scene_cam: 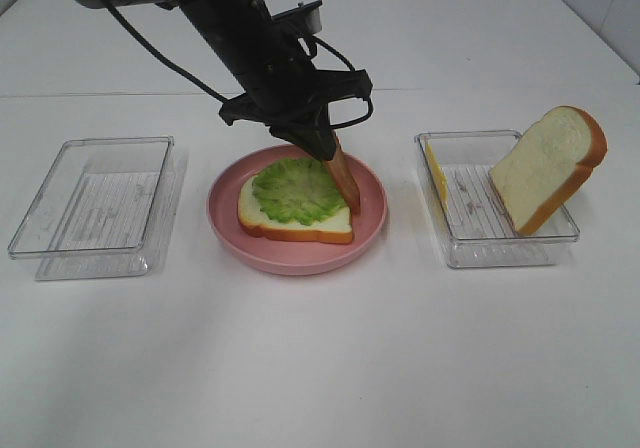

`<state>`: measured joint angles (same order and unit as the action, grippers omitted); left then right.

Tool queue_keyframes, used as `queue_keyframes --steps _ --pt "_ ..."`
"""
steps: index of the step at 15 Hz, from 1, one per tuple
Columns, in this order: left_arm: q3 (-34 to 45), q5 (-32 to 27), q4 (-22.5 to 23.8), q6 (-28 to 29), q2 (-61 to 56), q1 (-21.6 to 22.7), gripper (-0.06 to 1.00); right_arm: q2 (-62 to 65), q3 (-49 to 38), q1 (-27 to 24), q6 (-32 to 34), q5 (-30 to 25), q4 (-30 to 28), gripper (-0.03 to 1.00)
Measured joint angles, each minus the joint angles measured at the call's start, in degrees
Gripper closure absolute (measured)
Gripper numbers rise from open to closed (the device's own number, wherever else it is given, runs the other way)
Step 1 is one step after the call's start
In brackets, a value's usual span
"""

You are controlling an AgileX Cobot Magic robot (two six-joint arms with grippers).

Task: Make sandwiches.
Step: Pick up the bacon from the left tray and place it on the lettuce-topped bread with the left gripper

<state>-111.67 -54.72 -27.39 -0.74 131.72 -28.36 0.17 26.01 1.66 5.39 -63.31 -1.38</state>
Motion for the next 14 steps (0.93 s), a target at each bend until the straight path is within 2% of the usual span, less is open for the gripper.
queue_keyframes --steps 2,8,14 --pt "0.0 -1.03 4.64 -0.06 0.0 0.17 0.94 0.0 0.0 0.0 0.0 0.0 0.0 0.21" --pt "0.0 -1.6 10.31 -1.09 0.06 1.49 0.94 0.0 0.0 0.0 0.0 0.0 0.0 0.21" --pt "0.0 -2.98 11.23 -1.55 1.49 1.95 0.94 0.0 0.0 0.0 0.0 0.0 0.0 0.21"
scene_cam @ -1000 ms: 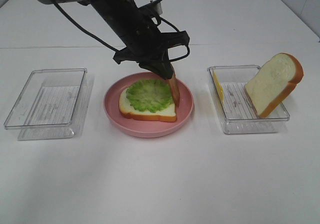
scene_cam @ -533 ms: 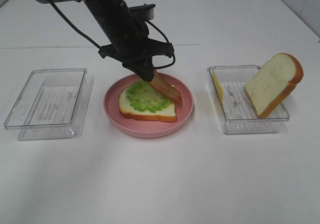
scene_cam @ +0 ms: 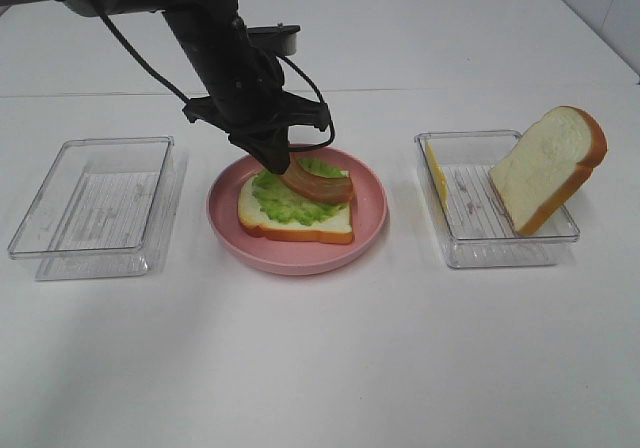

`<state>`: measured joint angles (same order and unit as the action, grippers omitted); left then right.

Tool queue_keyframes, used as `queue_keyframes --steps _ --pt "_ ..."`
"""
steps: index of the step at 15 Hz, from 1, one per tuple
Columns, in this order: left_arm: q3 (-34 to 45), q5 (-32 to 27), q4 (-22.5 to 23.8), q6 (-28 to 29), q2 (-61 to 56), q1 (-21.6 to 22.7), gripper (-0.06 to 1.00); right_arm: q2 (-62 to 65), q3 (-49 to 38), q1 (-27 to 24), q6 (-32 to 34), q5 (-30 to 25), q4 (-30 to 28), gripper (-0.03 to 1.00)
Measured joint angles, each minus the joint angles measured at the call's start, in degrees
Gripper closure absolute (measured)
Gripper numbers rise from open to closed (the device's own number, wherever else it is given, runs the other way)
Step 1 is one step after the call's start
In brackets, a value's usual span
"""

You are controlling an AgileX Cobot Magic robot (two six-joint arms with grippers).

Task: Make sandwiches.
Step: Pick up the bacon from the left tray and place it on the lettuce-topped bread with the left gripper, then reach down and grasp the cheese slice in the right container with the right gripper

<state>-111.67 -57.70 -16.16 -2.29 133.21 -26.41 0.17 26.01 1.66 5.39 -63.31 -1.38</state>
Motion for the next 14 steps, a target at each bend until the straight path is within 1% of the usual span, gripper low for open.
queue_keyframes --steps 4,5,7,8,9,11,13,14 --pt "0.0 0.0 0.74 0.06 0.17 0.0 0.94 0.0 0.0 0.0 0.0 0.0 0.0 0.21" --pt "0.0 0.0 1.09 0.17 0.17 0.0 0.93 0.0 0.0 0.0 0.0 0.0 0.0 0.21" --pt "0.0 0.0 1.43 0.23 0.17 0.0 0.83 0.0 0.0 0.0 0.0 0.0 0.0 0.21" --pt "0.0 0.0 1.55 0.23 0.17 0.0 0.75 0.0 0.0 0.0 0.0 0.0 0.0 0.21" --pt "0.0 0.0 1.72 0.23 0.17 0.0 0.63 0.0 0.0 0.0 0.0 0.0 0.0 0.21" --pt "0.0 0.0 2.06 1.03 0.11 0.0 0.33 0.0 0.0 0.0 0.0 0.0 0.0 0.21" --pt "-1.2 -2.46 3.5 3.21 -0.63 0.0 0.08 0.0 0.0 0.0 0.0 0.0 0.0 0.21" --pt "-1.83 -3.95 4.07 4.07 -1.03 0.0 0.04 0.0 0.0 0.0 0.0 0.0 0.0 0.21"
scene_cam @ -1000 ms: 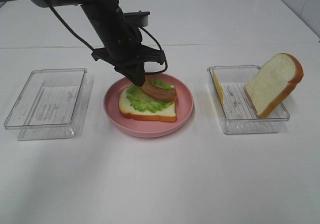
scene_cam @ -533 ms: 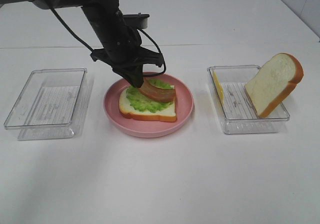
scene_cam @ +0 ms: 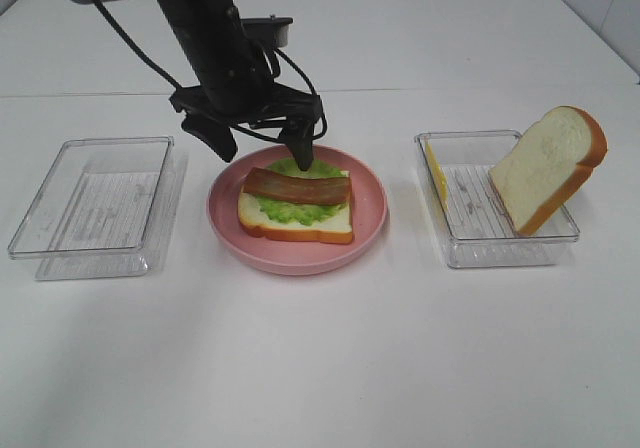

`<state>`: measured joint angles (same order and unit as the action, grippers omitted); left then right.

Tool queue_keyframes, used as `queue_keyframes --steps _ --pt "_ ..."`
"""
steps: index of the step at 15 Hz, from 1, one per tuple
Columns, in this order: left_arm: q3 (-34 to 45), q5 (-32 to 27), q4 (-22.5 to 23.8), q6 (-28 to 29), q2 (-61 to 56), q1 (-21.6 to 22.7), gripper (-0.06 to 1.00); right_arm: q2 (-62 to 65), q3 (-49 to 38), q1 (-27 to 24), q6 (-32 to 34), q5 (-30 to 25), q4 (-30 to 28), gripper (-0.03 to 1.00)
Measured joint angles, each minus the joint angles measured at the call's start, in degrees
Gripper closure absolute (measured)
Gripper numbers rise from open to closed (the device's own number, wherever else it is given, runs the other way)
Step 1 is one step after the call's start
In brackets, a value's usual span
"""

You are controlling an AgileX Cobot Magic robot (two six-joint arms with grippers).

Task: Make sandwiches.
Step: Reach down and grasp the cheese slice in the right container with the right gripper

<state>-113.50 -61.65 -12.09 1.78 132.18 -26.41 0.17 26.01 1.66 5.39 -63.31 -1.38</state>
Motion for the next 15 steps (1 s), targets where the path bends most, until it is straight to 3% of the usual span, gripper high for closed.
queue_keyframes --steps 2,5,8,10,12,15 --pt "-5.9 -7.28 3.95 4.7 -1.55 0.0 -0.01 0.0 0.0 0.0 0.0 0.0 0.0 0.21" --pt "-6.88 -7.79 4.35 3.78 -3.27 1.95 -0.01 0.0 0.0 0.0 0.0 0.0 0.0 0.21" --pt "-4.87 -7.79 4.93 1.49 -9.0 11.52 -0.01 0.0 0.0 0.0 0.0 0.0 0.0 0.21" --pt "-2.06 -7.79 5.61 -0.17 -14.32 19.31 -0.01 0.0 0.0 0.0 0.0 0.0 0.0 0.21" --pt "2.01 -7.79 5.61 -0.97 -18.51 23.72 -0.01 0.0 0.0 0.0 0.0 0.0 0.0 0.21" --pt "16.27 -7.79 5.67 -3.32 -30.71 26.81 -0.01 0.0 0.0 0.0 0.0 0.0 0.0 0.21"
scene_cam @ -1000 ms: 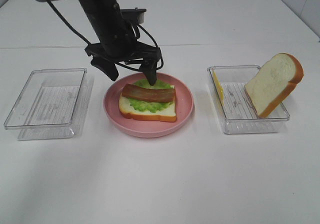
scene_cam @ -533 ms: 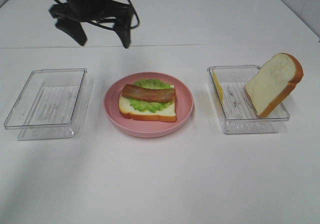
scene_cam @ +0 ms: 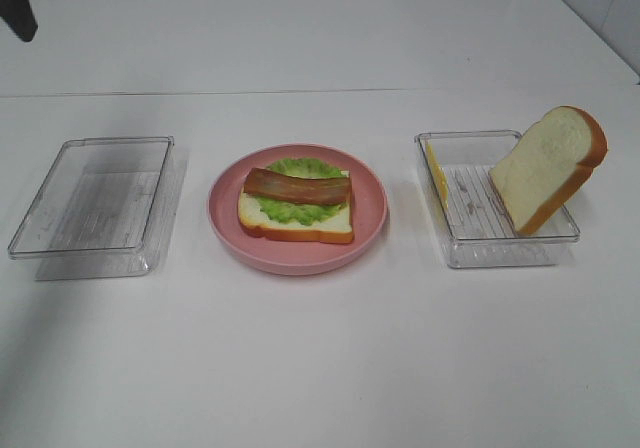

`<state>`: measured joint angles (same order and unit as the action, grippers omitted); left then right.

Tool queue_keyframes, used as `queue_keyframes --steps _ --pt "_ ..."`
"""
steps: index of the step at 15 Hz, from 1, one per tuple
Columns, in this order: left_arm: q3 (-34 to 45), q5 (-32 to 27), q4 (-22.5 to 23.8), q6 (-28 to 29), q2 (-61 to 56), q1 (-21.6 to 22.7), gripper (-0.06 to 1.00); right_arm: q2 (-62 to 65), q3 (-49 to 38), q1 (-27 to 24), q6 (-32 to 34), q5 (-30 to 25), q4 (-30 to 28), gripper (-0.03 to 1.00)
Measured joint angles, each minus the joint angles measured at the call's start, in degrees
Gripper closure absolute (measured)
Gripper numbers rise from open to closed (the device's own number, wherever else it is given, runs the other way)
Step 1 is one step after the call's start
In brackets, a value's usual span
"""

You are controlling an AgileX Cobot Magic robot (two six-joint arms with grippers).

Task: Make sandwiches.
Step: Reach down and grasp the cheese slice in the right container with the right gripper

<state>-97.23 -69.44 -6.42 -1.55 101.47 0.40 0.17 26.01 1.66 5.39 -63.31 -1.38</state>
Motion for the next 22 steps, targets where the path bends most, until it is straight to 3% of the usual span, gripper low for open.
queue_keyframes --steps 1,8,13,17,22 --pt "12.55 0.06 0.23 -0.17 -11.29 0.0 -0.01 0.0 0.0 0.0 0.0 0.0 0.0 0.21" --pt "45.72 0.0 1.6 -0.29 -58.96 0.0 -0.01 0.0 0.0 0.0 0.0 0.0 0.0 0.21" --pt "57.87 0.11 5.84 -0.29 -89.38 0.0 -0.01 0.0 0.0 0.0 0.0 0.0 0.0 0.21" --pt "64.86 4.53 5.84 1.55 -100.38 0.0 -0.01 0.0 0.0 0.0 0.0 0.0 0.0 0.21" --pt "67.44 7.1 5.84 2.12 -101.76 0.0 -0.01 0.0 0.0 0.0 0.0 0.0 0.0 0.21"
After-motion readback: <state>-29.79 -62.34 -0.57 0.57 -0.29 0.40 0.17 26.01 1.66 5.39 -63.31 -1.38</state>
